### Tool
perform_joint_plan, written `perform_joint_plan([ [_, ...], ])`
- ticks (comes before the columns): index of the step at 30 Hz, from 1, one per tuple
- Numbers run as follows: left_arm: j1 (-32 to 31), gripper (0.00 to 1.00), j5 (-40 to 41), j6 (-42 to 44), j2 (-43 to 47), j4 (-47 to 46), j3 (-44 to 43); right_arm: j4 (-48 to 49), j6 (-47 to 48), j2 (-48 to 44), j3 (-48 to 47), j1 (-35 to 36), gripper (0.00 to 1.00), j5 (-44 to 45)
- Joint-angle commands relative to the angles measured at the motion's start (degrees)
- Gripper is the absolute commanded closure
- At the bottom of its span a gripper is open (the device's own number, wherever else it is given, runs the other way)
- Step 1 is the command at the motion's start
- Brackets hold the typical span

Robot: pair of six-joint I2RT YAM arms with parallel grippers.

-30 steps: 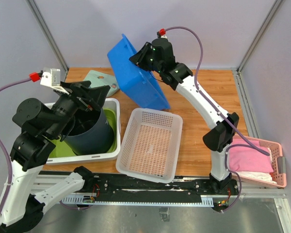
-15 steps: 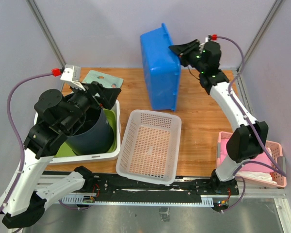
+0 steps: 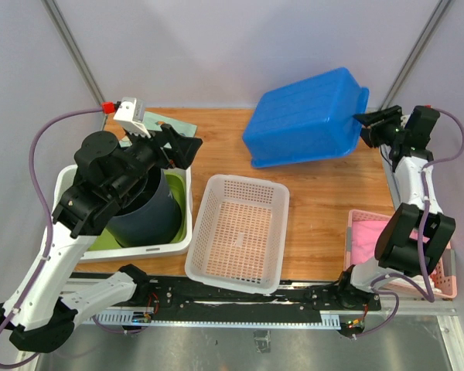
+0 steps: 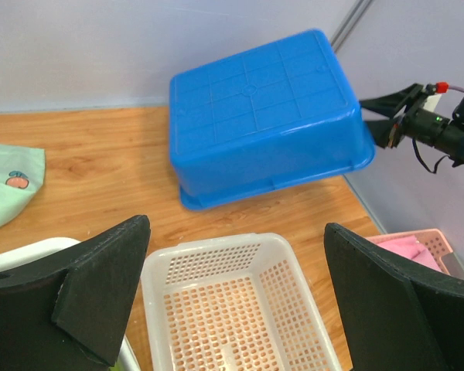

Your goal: Turn the large container upside down

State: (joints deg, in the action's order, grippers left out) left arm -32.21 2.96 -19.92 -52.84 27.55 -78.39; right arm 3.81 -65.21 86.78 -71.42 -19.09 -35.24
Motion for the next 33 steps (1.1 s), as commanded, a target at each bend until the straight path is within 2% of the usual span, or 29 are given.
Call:
perform_joint_plan([
  [1, 0.3, 0.01, -1.0, 0.5, -0.9, -2.3, 0.8, -22.8, 19.3, 1.0, -2.5, -3.3, 0.44, 2.3],
  [3, 0.4, 0.01, -1.9, 0.2, -1.6, -2.3, 1.1, -29.5, 23.9, 0.8, -5.8, -3.8, 0.38, 7.9],
  [7, 0.3, 0.01, -3.1, -0.2, -2.6, -2.5, 1.6, -38.0, 29.0, -0.7, -10.5, -3.8, 0.34, 18.7],
  [13, 0.3, 0.01, -3.7, -0.4, -3.1, -3.9, 3.3, -38.4, 34.0, -7.3, -9.3, -1.1, 0.33, 23.6],
  [15, 0.4, 0.01, -3.9, -0.5, -3.6, -4.1, 3.6, -36.6, 36.8, -9.6, -8.4, 3.7, 0.34, 24.6],
  [18, 0.3, 0.01, -3.9, -0.9, -4.2, -4.8, 4.3, -34.8, 40.5, -11.3, -6.8, 15.7, 0.34, 29.3],
  [21, 0.3, 0.01, -4.2, -1.8, -4.7, -5.5, 4.9, -33.6, 41.3, -9.7, -6.0, 26.2, 0.35, 32.9],
  [24, 0.3, 0.01, -5.0, -2.7, -5.7, -5.3, 4.9, -35.9, 40.7, -5.5, -6.5, 31.6, 0.37, 33.2],
  [29, 0.4, 0.01, -7.2, -2.9, -6.8, -5.3, 5.9, -37.3, 39.3, -2.6, -1.6, 31.3, 0.37, 32.0],
  [33, 0.4, 0.01, -9.4, -2.8, -7.8, -6.3, 6.4, -34.1, 41.2, 0.7, 0.8, 26.1, 0.37, 29.2],
])
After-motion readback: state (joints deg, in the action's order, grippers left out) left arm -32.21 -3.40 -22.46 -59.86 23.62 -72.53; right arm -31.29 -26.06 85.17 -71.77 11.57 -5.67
